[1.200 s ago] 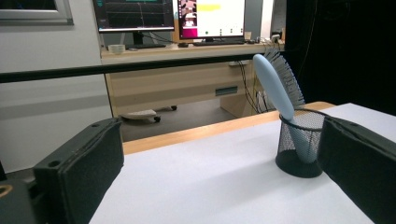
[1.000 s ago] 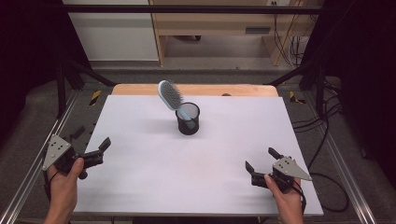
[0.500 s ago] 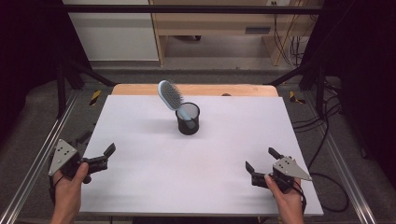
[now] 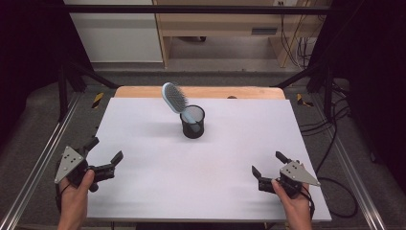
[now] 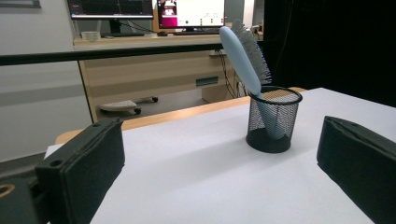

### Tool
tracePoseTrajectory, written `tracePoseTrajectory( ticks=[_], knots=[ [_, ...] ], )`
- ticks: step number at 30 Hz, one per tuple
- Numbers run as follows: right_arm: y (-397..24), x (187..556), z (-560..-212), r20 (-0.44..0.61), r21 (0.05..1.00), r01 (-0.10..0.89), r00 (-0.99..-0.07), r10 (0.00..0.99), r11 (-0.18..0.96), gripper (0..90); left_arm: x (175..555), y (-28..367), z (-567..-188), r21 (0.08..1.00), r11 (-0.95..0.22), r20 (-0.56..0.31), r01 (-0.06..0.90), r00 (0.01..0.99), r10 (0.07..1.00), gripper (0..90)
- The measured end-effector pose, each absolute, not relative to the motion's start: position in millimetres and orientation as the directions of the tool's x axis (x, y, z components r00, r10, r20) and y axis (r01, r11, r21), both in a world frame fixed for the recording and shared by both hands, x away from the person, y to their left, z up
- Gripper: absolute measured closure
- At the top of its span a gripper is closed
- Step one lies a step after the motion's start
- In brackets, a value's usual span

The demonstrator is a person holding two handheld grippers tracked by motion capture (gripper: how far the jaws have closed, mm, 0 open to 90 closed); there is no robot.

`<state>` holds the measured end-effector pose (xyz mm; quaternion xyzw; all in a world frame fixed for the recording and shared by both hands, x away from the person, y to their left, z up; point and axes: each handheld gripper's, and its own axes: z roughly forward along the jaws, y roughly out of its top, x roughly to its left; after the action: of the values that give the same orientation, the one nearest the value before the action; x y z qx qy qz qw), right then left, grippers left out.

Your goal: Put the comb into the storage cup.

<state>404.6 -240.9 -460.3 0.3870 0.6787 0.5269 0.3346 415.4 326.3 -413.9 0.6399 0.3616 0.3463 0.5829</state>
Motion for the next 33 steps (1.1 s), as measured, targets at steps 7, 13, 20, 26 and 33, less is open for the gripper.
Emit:
tracePoseTrajectory(
  ticks=[7, 13, 20, 26, 33],
  knots=[
    [-242.0, 404.4, -460.1, -0.060, 0.975, 0.161, -0.478, 0.876, 0.155, 2.3, 413.8, 322.1, -420.7, 0.996, -0.048, 0.004, 0.073, 0.508, 0.861, 1.1],
    [-241.8, 404.6, -460.3, -0.064, 0.975, 0.157, -0.483, 0.873, 0.158, 2.4, 414.2, 320.3, -426.9, 0.996, -0.041, -0.007, 0.084, 0.510, 0.860, 1.1],
    [-242.0, 404.4, -460.1, -0.061, 0.975, 0.157, -0.487, 0.871, 0.156, 2.3, 412.2, 317.0, -433.7, 0.995, -0.039, -0.017, 0.096, 0.517, 0.856, 1.1],
    [-241.9, 404.4, -460.2, -0.062, 0.975, 0.157, -0.491, 0.869, 0.158, 2.3, 410.9, 314.9, -437.4, 0.994, -0.034, -0.027, 0.106, 0.523, 0.852, 1.2],
    [-241.7, 404.3, -460.3, -0.060, 0.975, 0.158, -0.493, 0.868, 0.157, 2.3, 408.7, 314.8, -440.4, 0.994, -0.029, -0.032, 0.108, 0.524, 0.851, 1.3]
  ],
)
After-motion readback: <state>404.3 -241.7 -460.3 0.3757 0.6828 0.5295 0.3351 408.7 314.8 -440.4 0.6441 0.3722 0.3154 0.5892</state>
